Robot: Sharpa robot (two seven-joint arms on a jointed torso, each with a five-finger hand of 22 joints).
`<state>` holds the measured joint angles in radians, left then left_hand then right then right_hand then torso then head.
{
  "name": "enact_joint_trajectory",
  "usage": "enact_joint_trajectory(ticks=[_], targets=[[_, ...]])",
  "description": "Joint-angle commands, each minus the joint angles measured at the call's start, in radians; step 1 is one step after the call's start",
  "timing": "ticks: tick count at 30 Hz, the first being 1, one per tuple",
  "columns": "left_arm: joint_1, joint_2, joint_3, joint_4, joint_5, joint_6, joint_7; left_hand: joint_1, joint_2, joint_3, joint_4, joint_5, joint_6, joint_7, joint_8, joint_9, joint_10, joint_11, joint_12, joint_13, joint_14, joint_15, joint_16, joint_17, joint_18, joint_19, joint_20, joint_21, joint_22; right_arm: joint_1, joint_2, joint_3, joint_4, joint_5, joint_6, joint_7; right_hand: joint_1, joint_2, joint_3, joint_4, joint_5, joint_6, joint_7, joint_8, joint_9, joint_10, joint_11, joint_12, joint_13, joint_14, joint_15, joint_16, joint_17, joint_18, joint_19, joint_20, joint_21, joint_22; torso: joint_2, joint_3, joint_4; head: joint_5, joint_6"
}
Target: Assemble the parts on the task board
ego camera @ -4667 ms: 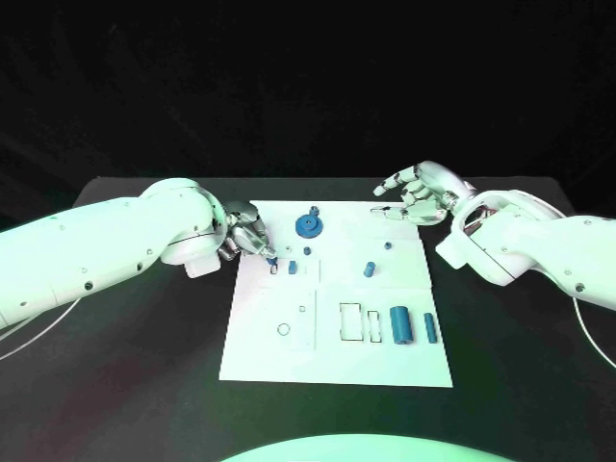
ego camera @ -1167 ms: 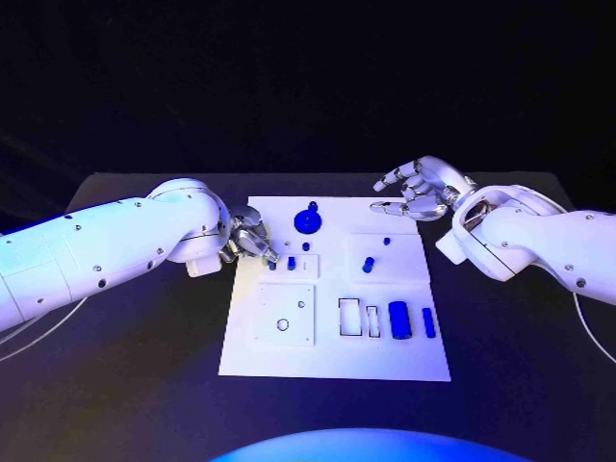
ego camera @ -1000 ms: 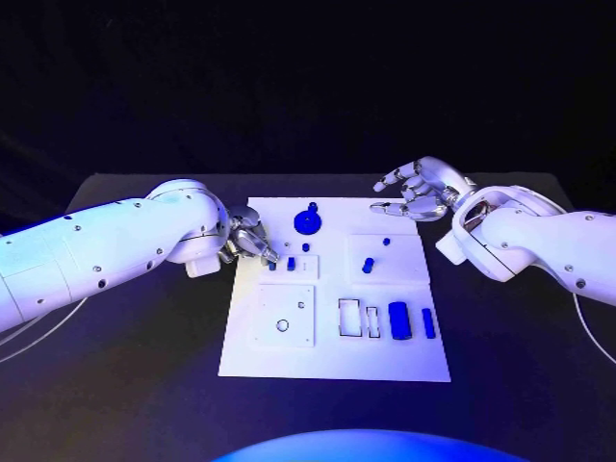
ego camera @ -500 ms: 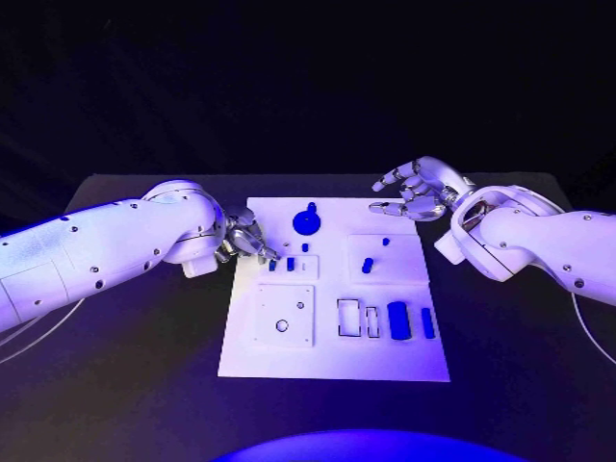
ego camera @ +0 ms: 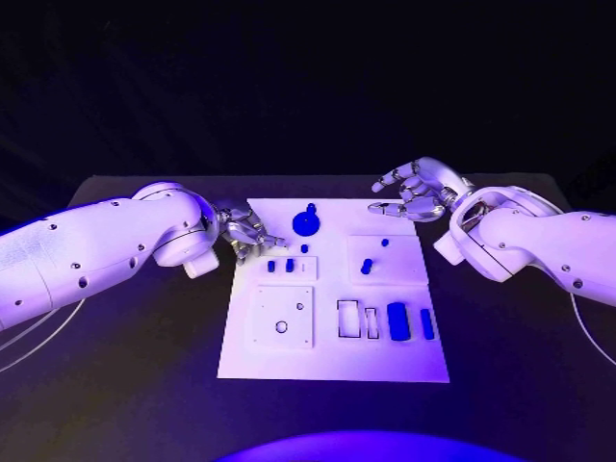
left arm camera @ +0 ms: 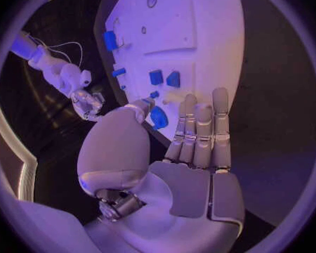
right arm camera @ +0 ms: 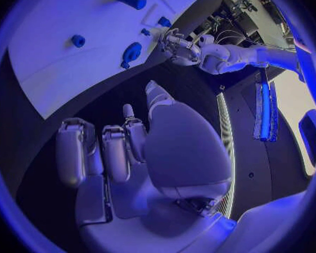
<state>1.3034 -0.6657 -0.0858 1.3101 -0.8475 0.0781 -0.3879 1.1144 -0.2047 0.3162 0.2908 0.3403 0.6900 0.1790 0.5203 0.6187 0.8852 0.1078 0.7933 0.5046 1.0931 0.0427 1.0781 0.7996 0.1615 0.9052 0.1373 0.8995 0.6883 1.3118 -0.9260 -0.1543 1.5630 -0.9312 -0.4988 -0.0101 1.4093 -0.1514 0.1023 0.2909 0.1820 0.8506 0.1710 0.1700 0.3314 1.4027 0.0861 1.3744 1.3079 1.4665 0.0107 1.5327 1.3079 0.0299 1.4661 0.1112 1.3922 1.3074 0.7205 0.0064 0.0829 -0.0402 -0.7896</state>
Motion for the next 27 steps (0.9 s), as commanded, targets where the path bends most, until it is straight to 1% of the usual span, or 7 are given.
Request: enact_joint_trajectory(ticks=[1, 7, 9, 13, 19, 26, 27], targets=[[0.0, -0.007, 0.0, 0.01, 0.137, -0.116, 0.17, 0.024, 0.004, -0.033, 0.001, -0.001, -0.03, 0.014, 0.002, -0.02, -0.035, 0.015, -0.024, -0.036, -0.057, 0.016, -0.037, -0.053, 0.018, -0.017, 0.02, -0.055, -0.036, 0.0, -0.001, 0.0, 0.001, -0.008, -0.002, 0.013, -0.001, 0.0, -0.005, -0.001, -0.001, -0.003, -0.002, 0.006, -0.001, -0.002, -0.003, 0.0, 0.051, 0.078, -0.003, -0.006, 0.152, 0.013, 0.021, 0.0, -0.002, 0.161, 0.001, 0.0002, -0.0005, -0.001, 0.002], [-0.005, -0.02, 0.0, 0.039, 0.108, -0.208, 0.298, 0.16, 0.01, -0.068, -0.002, 0.004, -0.045, 0.017, 0.026, -0.07, -0.069, 0.021, -0.028, -0.093, -0.107, 0.025, -0.061, -0.112, 0.021, -0.013, 0.034, -0.137, -0.092, 0.0, -0.003, 0.0, 0.002, -0.008, -0.003, 0.014, -0.001, 0.0, -0.005, -0.001, -0.001, -0.003, -0.002, 0.006, -0.001, -0.002, -0.003, 0.0, 0.051, 0.078, -0.003, -0.006, 0.152, 0.013, 0.021, 0.0, -0.002, 0.161, 0.001, 0.0001, 0.0003, -0.003, 0.006], [-0.011, -0.022, 0.0, 0.051, 0.066, -0.242, 0.339, 0.262, 0.008, -0.036, -0.023, 0.008, -0.044, 0.015, 0.031, -0.092, -0.083, 0.02, -0.036, -0.116, -0.115, 0.023, -0.067, -0.13, 0.022, -0.007, 0.032, -0.155, -0.104, 0.0, -0.004, 0.0, 0.002, -0.008, -0.004, 0.014, -0.001, 0.0, -0.005, -0.001, -0.001, -0.003, -0.002, 0.006, -0.001, -0.002, -0.003, 0.0, 0.051, 0.078, -0.003, -0.006, 0.152, 0.013, 0.021, 0.0, -0.002, 0.161, 0.0, -0.0005, 0.0008, -0.005, 0.007], [-0.023, -0.022, 0.0, 0.071, -0.065, -0.311, 0.414, 0.354, -0.011, 0.017, -0.045, 0.007, -0.053, 0.014, 0.023, -0.131, -0.101, 0.021, -0.062, -0.156, -0.128, 0.021, -0.072, -0.152, 0.02, -0.004, 0.027, -0.161, -0.106, 0.0, -0.004, 0.0, 0.001, -0.008, -0.005, 0.016, -0.001, 0.0, -0.004, -0.001, -0.001, -0.004, -0.002, 0.007, -0.002, -0.002, -0.003, 0.001, 0.051, 0.078, -0.003, -0.006, 0.151, 0.013, 0.021, 0.0, -0.002, 0.161, 0.0, -0.0001, 0.0003, -0.005, 0.009], [-0.039, -0.006, -0.003, 0.08, -0.276, -0.37, 0.471, 0.381, -0.038, 0.039, -0.051, 0.002, -0.067, 0.008, 0.014, -0.177, -0.135, 0.026, -0.11, -0.212, -0.125, 0.024, -0.064, -0.172, 0.019, -0.009, 0.026, -0.148, -0.091, -0.001, -0.004, 0.0, 0.0, -0.007, -0.005, 0.017, 0.0, 0.001, -0.003, -0.002, -0.001, -0.004, -0.002, 0.007, -0.002, -0.002, -0.003, 0.001, 0.051, 0.077, -0.003, -0.007, 0.151, 0.013, 0.021, 0.0, -0.002, 0.161, 0.001, -0.0008, -0.0009, -0.006, 0.014], [-0.051, 0.029, -0.007, 0.052, -0.445, -0.353, 0.446, 0.375, -0.05, 0.024, -0.044, -0.001, -0.044, -0.001, 0.02, -0.207, -0.135, 0.024, -0.123, -0.243, -0.089, 0.021, -0.014, -0.169, 0.021, 0.013, 0.024, -0.118, -0.071, -0.002, -0.003, 0.0, 0.0, -0.007, -0.004, 0.018, 0.0, 0.001, -0.003, -0.002, -0.001, -0.004, -0.002, 0.007, -0.002, -0.002, -0.003, 0.001, 0.051, 0.077, -0.003, -0.007, 0.151, 0.013, 0.021, 0.0, -0.002, 0.161, 0.002, -0.0008, -0.0005, -0.008, 0.017], [-0.052, 0.035, -0.008, 0.046, -0.466, -0.346, 0.437, 0.377, -0.051, 0.018, -0.04, 0.0, -0.027, -0.008, 0.019, -0.226, -0.118, 0.018, -0.117, -0.254, -0.053, 0.015, 0.039, -0.157, 0.022, 0.037, 0.019, -0.086, -0.051, -0.002, -0.003, 0.0, 0.0, -0.007, -0.004, 0.018, 0.0, 0.001, -0.003, -0.002, -0.001, -0.004, -0.002, 0.007, -0.002, -0.002, -0.003, 0.001, 0.051, 0.077, -0.003, -0.007, 0.151, 0.013, 0.021, 0.0, -0.002, 0.161, 0.002, -0.0011, -0.001, -0.008, 0.018]])
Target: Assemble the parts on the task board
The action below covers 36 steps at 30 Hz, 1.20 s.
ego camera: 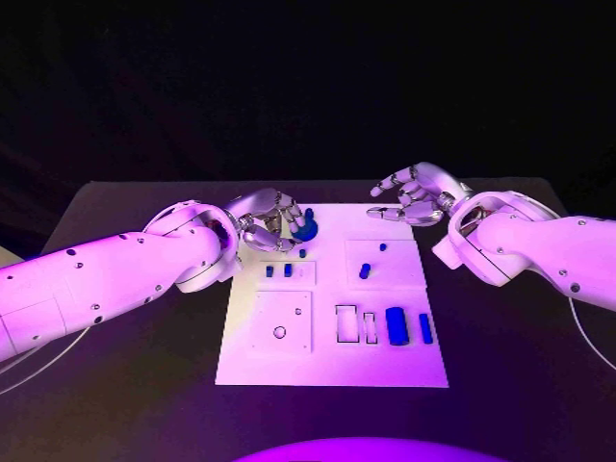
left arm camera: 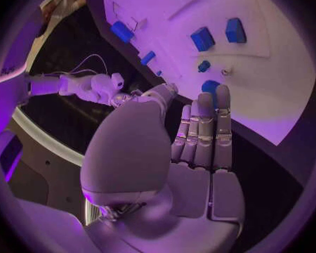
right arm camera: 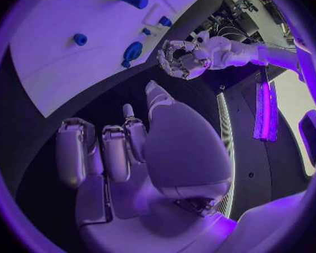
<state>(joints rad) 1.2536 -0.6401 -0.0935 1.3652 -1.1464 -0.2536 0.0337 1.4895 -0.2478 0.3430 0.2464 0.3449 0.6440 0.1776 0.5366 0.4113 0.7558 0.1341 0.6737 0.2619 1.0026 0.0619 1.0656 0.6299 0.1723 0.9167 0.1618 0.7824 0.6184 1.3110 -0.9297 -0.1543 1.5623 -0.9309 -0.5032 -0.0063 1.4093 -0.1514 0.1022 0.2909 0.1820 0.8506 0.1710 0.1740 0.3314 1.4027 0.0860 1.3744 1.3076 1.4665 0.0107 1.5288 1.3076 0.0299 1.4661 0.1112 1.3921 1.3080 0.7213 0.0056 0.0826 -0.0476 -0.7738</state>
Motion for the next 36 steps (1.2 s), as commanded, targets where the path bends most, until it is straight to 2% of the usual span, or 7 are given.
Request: enact_joint_trajectory(ticks=[1, 6, 10, 17, 24, 26, 36], targets=[[-0.003, 0.016, -0.001, -0.015, -0.185, -0.007, 0.007, 0.003, -0.008, -0.009, 0.008, -0.004, 0.03, -0.009, -0.001, -0.032, 0.027, -0.013, 0.01, -0.017, 0.081, -0.009, 0.11, 0.061, 0.012, 0.04, -0.01, 0.059, 0.037, -0.001, 0.001, 0.0, 0.001, -0.007, 0.0, 0.014, 0.002, 0.002, -0.002, -0.002, 0.0, -0.003, -0.002, 0.003, -0.002, -0.001, -0.003, 0.001, 0.051, 0.077, -0.003, -0.003, 0.15, 0.013, 0.02, 0.0, -0.003, 0.16, 0.002, -0.0003, -0.0012, -0.001, 0.002], [-0.006, 0.044, -0.002, -0.042, -0.251, 0.048, -0.032, 0.012, -0.015, -0.003, 0.021, -0.004, 0.077, -0.018, -0.017, -0.07, 0.055, -0.023, 0.02, -0.036, 0.187, -0.017, 0.253, 0.214, 0.011, 0.047, -0.019, 0.137, 0.095, -0.002, 0.002, 0.0, 0.0, -0.007, 0.0, 0.014, 0.002, 0.002, -0.002, -0.002, 0.0, -0.003, -0.002, 0.003, -0.002, -0.001, -0.003, 0.001, 0.051, 0.077, -0.003, -0.003, 0.15, 0.013, 0.02, 0.0, -0.003, 0.16, 0.001, 0.0005, -0.0008, 0.001, 0.001], [-0.006, 0.061, -0.002, -0.056, -0.285, 0.119, -0.053, 0.018, -0.012, 0.007, 0.022, -0.003, 0.103, -0.022, -0.021, -0.078, 0.064, -0.025, 0.02, -0.042, 0.184, -0.019, 0.263, 0.207, 0.01, 0.041, -0.02, 0.154, 0.109, -0.002, 0.004, 0.0, 0.0, -0.007, 0.0, 0.014, 0.002, 0.002, -0.002, -0.002, 0.0, -0.003, -0.002, 0.003, -0.002, -0.001, -0.003, 0.001, 0.051, 0.077, -0.003, -0.003, 0.15, 0.013, 0.02, 0.0, -0.003, 0.16, 0.001, 0.0009, -0.0017, 0.001, -0.001], [-0.005, 0.081, -0.002, -0.069, -0.316, 0.178, -0.08, 0.022, -0.013, 0.014, 0.022, -0.003, 0.111, -0.026, -0.032, -0.085, 0.064, -0.026, 0.016, -0.047, 0.183, -0.019, 0.269, 0.207, 0.01, 0.034, -0.02, 0.161, 0.116, -0.002, 0.005, 0.0, 0.0, -0.007, -0.002, 0.013, 0.003, 0.004, -0.001, -0.003, 0.0, -0.003, -0.002, 0.004, -0.002, -0.002, -0.003, 0.0, 0.05, 0.077, -0.003, -0.003, 0.15, 0.013, 0.02, 0.0, -0.005, 0.159, 0.001, 0.0011, -0.0002, -0.002, -0.003], [-0.005, 0.103, -0.002, -0.085, -0.332, 0.195, -0.098, 0.024, -0.012, 0.021, 0.023, -0.003, 0.13, -0.031, -0.039, -0.09, 0.075, -0.029, 0.017, -0.05, 0.191, -0.021, 0.279, 0.215, 0.011, 0.031, -0.02, 0.17, 0.124, -0.002, 0.009, 0.0, 0.0, -0.007, -0.003, 0.013, 0.004, 0.005, 0.0, -0.003, 0.0, -0.003, -0.002, 0.004, -0.002, -0.004, -0.003, -0.003, 0.047, 0.076, -0.003, -0.005, 0.146, 0.015, 0.016, 0.0, -0.012, 0.155, 0.002, 0.0012, -0.0017, 0.001, -0.005], [-0.005, 0.107, -0.002, -0.088, -0.334, 0.196, -0.098, 0.024, -0.009, 0.027, 0.023, -0.004, 0.152, -0.031, -0.039, -0.092, 0.08, -0.029, 0.016, -0.054, 0.192, -0.022, 0.283, 0.214, 0.011, 0.029, -0.021, 0.177, 0.13, -0.002, 0.009, 0.0, 0.0, -0.007, -0.004, 0.013, 0.004, 0.005, 0.0, -0.003, 0.0, -0.003, -0.002, 0.004, -0.002, -0.004, -0.003, -0.003, 0.047, 0.076, -0.003, -0.005, 0.146, 0.015, 0.016, 0.0, -0.012, 0.155, 0.001, 0.0013, -0.0015, 0.0, -0.007], [-0.005, 0.126, -0.002, -0.111, -0.338, 0.185, -0.098, 0.046, 0.005, 0.054, 0.009, -0.006, 0.161, -0.027, -0.057, -0.101, 0.091, -0.032, 0.011, -0.061, 0.194, -0.024, 0.29, 0.211, 0.012, 0.023, -0.024, 0.191, 0.142, -0.002, 0.012, 0.0, -0.001, -0.007, -0.004, 0.012, 0.004, 0.006, 0.001, -0.003, 0.0, -0.003, -0.002, 0.004, -0.002, -0.003, -0.003, -0.001, 0.049, 0.076, -0.003, -0.005, 0.147, 0.014, 0.017, 0.0, -0.01, 0.157, 0.001, 0.0014, -0.0001, -0.003, -0.01]])
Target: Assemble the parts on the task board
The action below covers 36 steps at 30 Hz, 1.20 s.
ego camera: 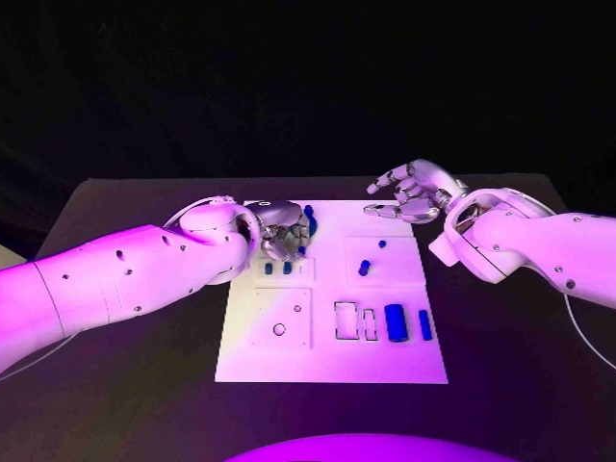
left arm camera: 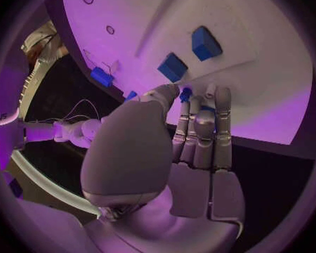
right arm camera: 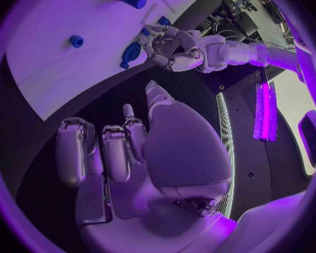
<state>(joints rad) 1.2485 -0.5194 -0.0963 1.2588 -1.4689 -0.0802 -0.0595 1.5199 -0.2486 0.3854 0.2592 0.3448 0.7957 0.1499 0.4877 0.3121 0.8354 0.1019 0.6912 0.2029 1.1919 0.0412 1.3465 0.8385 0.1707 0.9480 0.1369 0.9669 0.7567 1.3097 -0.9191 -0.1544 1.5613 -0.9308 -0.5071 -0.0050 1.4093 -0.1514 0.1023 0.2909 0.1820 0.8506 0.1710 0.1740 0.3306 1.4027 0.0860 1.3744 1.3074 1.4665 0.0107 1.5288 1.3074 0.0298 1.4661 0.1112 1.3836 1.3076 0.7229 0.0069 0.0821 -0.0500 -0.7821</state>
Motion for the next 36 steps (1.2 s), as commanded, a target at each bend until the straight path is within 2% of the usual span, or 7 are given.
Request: enact_joint_trajectory(ticks=[1, 10, 21, 27, 31, 36], targets=[[0.0, 0.007, 0.0, -0.007, -0.015, 0.011, -0.005, 0.02, 0.009, 0.018, -0.007, -0.007, 0.012, 0.002, -0.01, -0.003, 0.013, 0.0, -0.007, -0.004, 0.005, -0.004, 0.01, 0.002, 0.013, -0.008, 0.0, 0.009, 0.005, -0.001, 0.002, 0.0, 0.0, -0.007, 0.0, 0.011, 0.004, 0.006, 0.001, -0.003, 0.0, -0.003, -0.002, 0.004, -0.001, -0.003, -0.003, -0.001, 0.049, 0.076, -0.003, -0.005, 0.147, 0.014, 0.017, 0.0, -0.001, 0.157, -0.001, 0.0001, 0.0003, 0.0, -0.002], [0.0, 0.022, 0.0, -0.024, -0.006, 0.016, 0.001, 0.026, 0.02, 0.044, -0.019, -0.011, 0.025, 0.005, -0.02, -0.008, 0.02, 0.0, -0.016, -0.012, 0.01, -0.006, 0.017, 0.003, 0.013, -0.012, -0.002, 0.024, 0.017, -0.001, 0.004, 0.0, -0.002, -0.007, 0.002, 0.011, 0.004, 0.006, 0.001, -0.003, 0.0, -0.003, -0.002, 0.004, -0.001, -0.003, -0.003, -0.001, 0.049, 0.076, -0.003, -0.005, 0.147, 0.014, 0.017, 0.0, -0.001, 0.157, 0.0, 0.0001, 0.0002, -0.002, -0.005], [0.0, 0.034, 0.0, -0.037, 0.005, 0.035, 0.011, 0.018, 0.021, 0.055, -0.021, -0.011, 0.035, 0.002, -0.026, -0.011, 0.029, -0.002, -0.024, -0.019, 0.009, -0.006, 0.02, -0.001, 0.013, -0.017, -0.002, 0.031, 0.024, -0.001, 0.006, 0.0, -0.002, -0.007, 0.002, 0.012, 0.005, 0.009, 0.003, -0.002, 0.0, -0.003, -0.002, 0.005, -0.001, -0.001, -0.003, 0.002, 0.052, 0.077, -0.003, -0.004, 0.148, 0.014, 0.018, 0.0, 0.0, 0.158, -0.002, 0.0, 0.0006, -0.002, -0.006], [0.0, 0.035, 0.0, -0.038, 0.007, 0.057, 0.007, 0.01, 0.019, 0.07, -0.031, -0.012, 0.06, 0.001, -0.03, -0.01, 0.037, 0.0, -0.05, -0.034, 0.012, -0.005, 0.027, -0.001, 0.013, -0.023, -0.001, 0.041, 0.033, -0.001, 0.006, 0.0, -0.002, -0.007, 0.003, 0.012, 0.005, 0.009, 0.003, -0.002, 0.0, -0.003, -0.002, 0.005, -0.001, -0.001, -0.003, 0.002, 0.052, 0.077, -0.003, -0.004, 0.148, 0.014, 0.018, 0.0, 0.0, 0.158, -0.002, 0.0001, 0.0, -0.003, -0.006], [0.0, 0.036, -0.001, -0.039, 0.007, 0.054, 0.005, 0.013, 0.028, 0.094, -0.051, -0.012, 0.091, -0.001, -0.032, -0.008, 0.073, -0.007, -0.074, -0.048, 0.024, -0.011, 0.038, 0.011, 0.013, -0.023, -0.004, 0.057, 0.046, -0.001, 0.006, 0.0, -0.003, -0.006, 0.003, 0.012, 0.005, 0.009, 0.003, -0.002, 0.0, -0.003, -0.002, 0.005, -0.001, -0.001, -0.003, 0.002, 0.052, 0.077, -0.003, -0.004, 0.148, 0.014, 0.018, 0.0, 0.0, 0.158, -0.002, -0.0003, 0.0006, -0.003, -0.006], [-0.001, 0.035, -0.001, -0.04, 0.008, 0.011, 0.012, 0.027, 0.047, 0.145, -0.11, -0.013, 0.151, -0.009, -0.033, 0.005, 0.158, -0.025, -0.104, -0.06, 0.093, -0.03, 0.072, 0.092, -0.002, 0.047, -0.02, 0.145, 0.141, -0.001, 0.007, 0.0, -0.003, -0.006, 0.003, 0.013, 0.005, 0.009, 0.003, -0.002, 0.0, -0.003, -0.002, 0.005, -0.001, -0.001, -0.003, 0.002, 0.052, 0.077, -0.003, -0.004, 0.148, 0.014, 0.018, 0.0, 0.0, 0.158, -0.002, -0.0006, 0.0007, -0.003, -0.004]])
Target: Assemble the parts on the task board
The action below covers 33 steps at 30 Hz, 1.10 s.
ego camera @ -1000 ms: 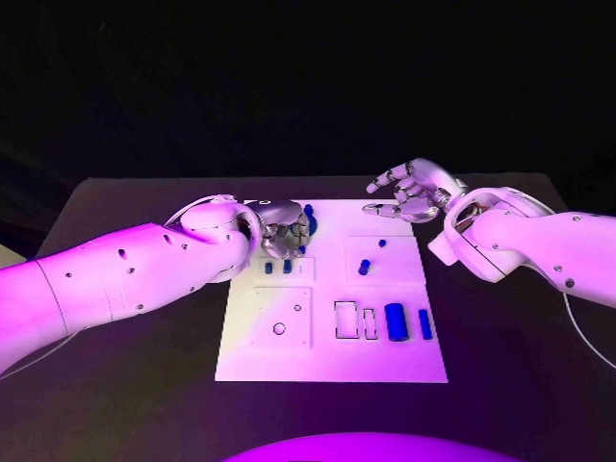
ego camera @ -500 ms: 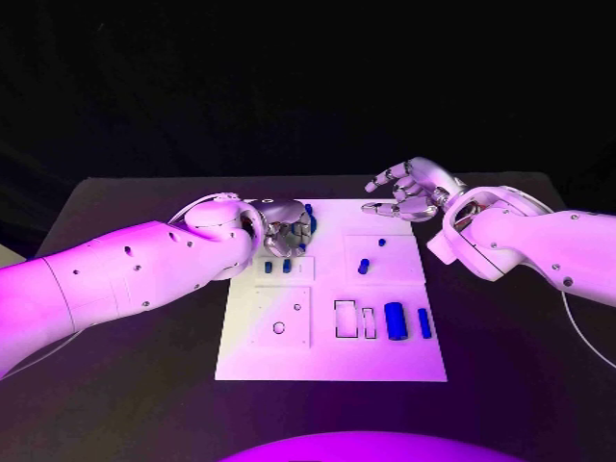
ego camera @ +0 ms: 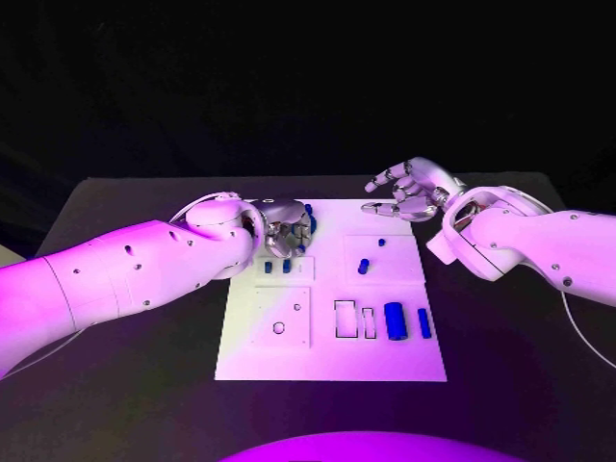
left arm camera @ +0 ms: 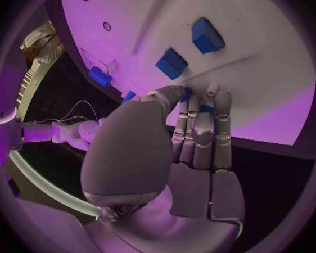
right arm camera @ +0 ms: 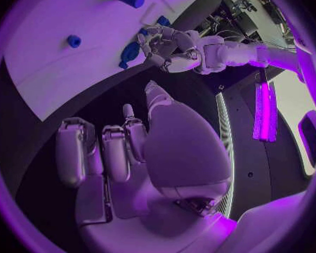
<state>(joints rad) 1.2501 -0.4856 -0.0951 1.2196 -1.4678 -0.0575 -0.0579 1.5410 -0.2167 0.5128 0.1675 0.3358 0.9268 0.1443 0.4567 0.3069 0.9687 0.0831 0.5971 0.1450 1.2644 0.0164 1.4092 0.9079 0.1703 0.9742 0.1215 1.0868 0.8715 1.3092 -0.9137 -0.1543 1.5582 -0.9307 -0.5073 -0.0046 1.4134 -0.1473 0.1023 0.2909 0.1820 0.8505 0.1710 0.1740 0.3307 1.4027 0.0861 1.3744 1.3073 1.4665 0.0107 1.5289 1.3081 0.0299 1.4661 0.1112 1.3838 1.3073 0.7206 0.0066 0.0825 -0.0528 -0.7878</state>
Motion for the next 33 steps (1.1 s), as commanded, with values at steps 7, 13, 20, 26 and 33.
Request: enact_joint_trajectory(ticks=[7, 13, 20, 26, 33], targets=[[-0.002, -0.008, -0.002, 0.0, 0.022, -0.075, 0.034, -0.026, 0.014, 0.052, -0.053, -0.009, 0.044, -0.005, -0.022, 0.018, 0.059, -0.009, -0.048, -0.008, 0.04, -0.008, 0.011, 0.031, -0.006, 0.033, -0.012, 0.058, 0.057, -0.002, 0.003, 0.0, 0.0, -0.011, 0.002, 0.015, 0.001, 0.008, 0.005, -0.002, -0.001, -0.003, -0.002, 0.005, -0.001, 0.0, -0.003, 0.003, 0.052, 0.077, -0.003, -0.004, 0.149, 0.014, 0.018, 0.0, -0.001, 0.158, -0.001, -0.0003, -0.0011, 0.0, 0.006], [-0.003, -0.03, 0.001, 0.022, 0.037, -0.099, 0.044, -0.041, 0.014, 0.059, -0.064, -0.01, 0.051, -0.006, -0.03, 0.023, 0.073, -0.01, -0.068, -0.01, 0.052, -0.009, 0.016, 0.044, -0.009, 0.044, -0.012, 0.069, 0.07, -0.004, 0.003, 0.0, -0.001, -0.017, 0.001, 0.016, 0.001, 0.008, 0.005, -0.002, -0.001, -0.003, -0.002, 0.005, -0.001, 0.0, -0.003, 0.003, 0.052, 0.077, -0.003, -0.004, 0.149, 0.014, 0.018, 0.0, -0.001, 0.158, -0.001, -0.0008, 0.0002, -0.001, 0.01], [-0.003, -0.08, 0.023, 0.082, 0.057, -0.077, 0.032, -0.054, 0.012, 0.06, -0.069, -0.011, 0.055, -0.006, -0.035, 0.027, 0.081, -0.01, -0.079, -0.011, 0.057, -0.009, 0.018, 0.051, -0.01, 0.047, -0.012, 0.072, 0.074, -0.007, 0.001, 0.0, -0.001, -0.018, 0.001, 0.016, 0.001, 0.008, 0.005, -0.002, -0.001, -0.003, -0.002, 0.005, -0.001, 0.0, -0.003, 0.003, 0.052, 0.077, -0.003, -0.004, 0.149, 0.014, 0.018, 0.0, -0.001, 0.158, -0.002, 0.0004, 0.0018, 0.003, 0.014], [-0.002, -0.13, 0.035, 0.122, 0.077, -0.048, 0.016, -0.072, 0.01, 0.056, -0.069, -0.013, 0.059, -0.007, -0.04, 0.032, 0.088, -0.011, -0.093, -0.011, 0.059, -0.009, 0.018, 0.05, -0.01, 0.045, -0.01, 0.07, 0.072, -0.007, -0.002, 0.0, -0.001, -0.018, 0.0, 0.015, 0.001, 0.008, 0.005, -0.002, -0.001, -0.003, -0.002, 0.005, -0.001, 0.0, -0.003, 0.003, 0.052, 0.077, -0.003, -0.004, 0.149, 0.014, 0.018, 0.0, -0.001, 0.158, -0.002, 0.0, 0.0033, 0.002, 0.011], [-0.003, -0.176, 0.039, 0.145, 0.09, -0.033, 0.008, -0.076, 0.008, 0.054, -0.07, -0.014, 0.059, -0.008, -0.042, 0.033, 0.089, -0.011, -0.097, -0.011, 0.059, -0.009, 0.018, 0.05, -0.01, 0.044, -0.01, 0.069, 0.071, -0.008, -0.006, 0.0, 0.0, -0.018, 0.001, 0.015, 0.001, 0.008, 0.005, -0.002, -0.001, -0.003, -0.002, 0.005, -0.001, 0.0, -0.003, 0.003, 0.052, 0.077, -0.003, -0.004, 0.149, 0.014, 0.018, 0.0, -0.001, 0.158, 0.0, -0.0024, 0.0025, 0.0, 0.011]])
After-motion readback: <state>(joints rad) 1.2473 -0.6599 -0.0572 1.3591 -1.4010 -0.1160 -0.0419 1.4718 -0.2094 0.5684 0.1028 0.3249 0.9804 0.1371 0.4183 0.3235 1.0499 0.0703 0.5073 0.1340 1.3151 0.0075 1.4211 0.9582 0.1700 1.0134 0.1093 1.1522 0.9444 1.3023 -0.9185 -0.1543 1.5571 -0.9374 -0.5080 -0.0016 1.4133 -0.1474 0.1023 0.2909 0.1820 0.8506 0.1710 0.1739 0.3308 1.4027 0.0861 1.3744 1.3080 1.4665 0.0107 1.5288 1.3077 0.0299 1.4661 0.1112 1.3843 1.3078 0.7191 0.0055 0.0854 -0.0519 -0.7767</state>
